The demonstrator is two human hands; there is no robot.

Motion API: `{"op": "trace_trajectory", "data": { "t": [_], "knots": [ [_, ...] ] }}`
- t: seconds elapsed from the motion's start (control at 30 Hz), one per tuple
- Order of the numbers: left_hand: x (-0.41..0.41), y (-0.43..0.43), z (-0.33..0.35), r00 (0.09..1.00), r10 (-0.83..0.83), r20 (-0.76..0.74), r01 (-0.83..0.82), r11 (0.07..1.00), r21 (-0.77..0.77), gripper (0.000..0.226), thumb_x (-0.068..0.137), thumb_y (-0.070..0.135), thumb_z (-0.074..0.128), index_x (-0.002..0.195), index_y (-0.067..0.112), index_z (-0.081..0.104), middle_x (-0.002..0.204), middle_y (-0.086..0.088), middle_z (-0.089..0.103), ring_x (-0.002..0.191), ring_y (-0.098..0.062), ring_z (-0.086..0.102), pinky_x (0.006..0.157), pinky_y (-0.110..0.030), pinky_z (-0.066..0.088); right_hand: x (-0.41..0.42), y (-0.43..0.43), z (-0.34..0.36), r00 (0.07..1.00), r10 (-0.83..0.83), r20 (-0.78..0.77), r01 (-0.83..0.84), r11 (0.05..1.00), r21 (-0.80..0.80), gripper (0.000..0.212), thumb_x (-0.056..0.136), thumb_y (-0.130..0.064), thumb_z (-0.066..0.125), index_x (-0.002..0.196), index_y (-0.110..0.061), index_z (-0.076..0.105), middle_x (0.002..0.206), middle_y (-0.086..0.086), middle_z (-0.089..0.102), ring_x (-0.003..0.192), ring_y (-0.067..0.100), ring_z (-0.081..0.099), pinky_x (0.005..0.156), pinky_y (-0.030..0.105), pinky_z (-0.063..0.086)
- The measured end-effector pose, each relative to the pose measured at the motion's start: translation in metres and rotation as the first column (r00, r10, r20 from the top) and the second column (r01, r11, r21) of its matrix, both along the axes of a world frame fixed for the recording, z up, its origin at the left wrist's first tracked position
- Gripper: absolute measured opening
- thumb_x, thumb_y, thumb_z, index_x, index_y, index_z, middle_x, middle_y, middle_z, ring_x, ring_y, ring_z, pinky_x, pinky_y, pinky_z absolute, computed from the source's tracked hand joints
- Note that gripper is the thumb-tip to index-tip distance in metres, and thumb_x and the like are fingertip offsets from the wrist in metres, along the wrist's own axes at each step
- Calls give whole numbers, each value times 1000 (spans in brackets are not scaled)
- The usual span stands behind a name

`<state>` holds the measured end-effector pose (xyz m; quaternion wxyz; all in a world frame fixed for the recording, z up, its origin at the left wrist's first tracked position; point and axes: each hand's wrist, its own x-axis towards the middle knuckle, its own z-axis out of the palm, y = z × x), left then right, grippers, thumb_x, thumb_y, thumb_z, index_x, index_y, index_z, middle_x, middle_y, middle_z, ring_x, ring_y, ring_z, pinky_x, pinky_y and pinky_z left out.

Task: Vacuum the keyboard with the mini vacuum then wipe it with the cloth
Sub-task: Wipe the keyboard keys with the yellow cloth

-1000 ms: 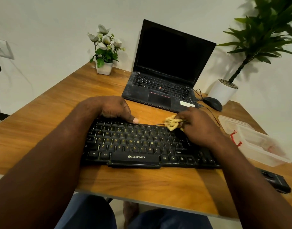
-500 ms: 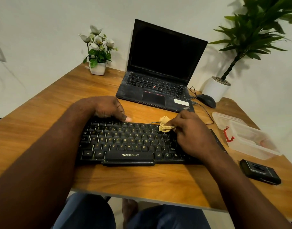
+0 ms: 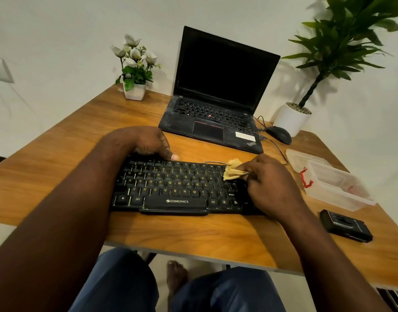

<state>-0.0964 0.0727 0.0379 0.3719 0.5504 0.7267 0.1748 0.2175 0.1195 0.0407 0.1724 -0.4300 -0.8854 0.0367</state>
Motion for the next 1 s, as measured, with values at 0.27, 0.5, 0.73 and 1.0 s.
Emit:
{"op": "trace_trajectory", "data": {
  "t": [0.27, 0.5, 0.73, 1.0],
  "knots": [
    [26, -7, 4, 963, 116, -244, -79, 985, 157, 13, 88, 38, 80, 79, 30, 74, 89, 8, 72, 99, -17, 64, 96, -43, 49, -12, -26, 0, 996, 16, -90, -17, 1000, -8, 39, 97, -12, 61, 131, -27, 68, 113, -7, 59, 110, 13, 52, 92, 37, 52],
    [58, -77, -16, 846, 312, -432, -46, 850, 524, 35, 91, 67, 60, 106, 38, 72, 114, 16, 67, 111, -13, 58, 110, -49, 33, -4, -42, -1, 992, 92, -88, -100, 990, -99, 39, 97, -10, 62, 131, -27, 69, 113, -9, 57, 107, 11, 52, 91, 35, 53],
    [81, -149, -45, 759, 416, -501, 32, 745, 667, 74, 83, 88, 40, 123, 34, 72, 134, 11, 64, 135, -20, 46, 119, -53, 19, 6, -52, -8, 999, 46, 1, -46, 999, -14, 41, 96, -10, 60, 133, -25, 67, 111, -8, 53, 113, 14, 48, 96, 34, 50],
    [80, -151, -44, 732, 452, -509, -94, 807, 582, 110, 63, 106, 29, 148, 39, 50, 153, 9, 48, 144, -25, 30, 119, -57, 15, -9, -42, 8, 984, -179, 24, 180, 984, -19, 44, 92, -16, 65, 135, -25, 67, 124, 4, 61, 111, 24, 58, 91, 40, 55]
  ]
}}
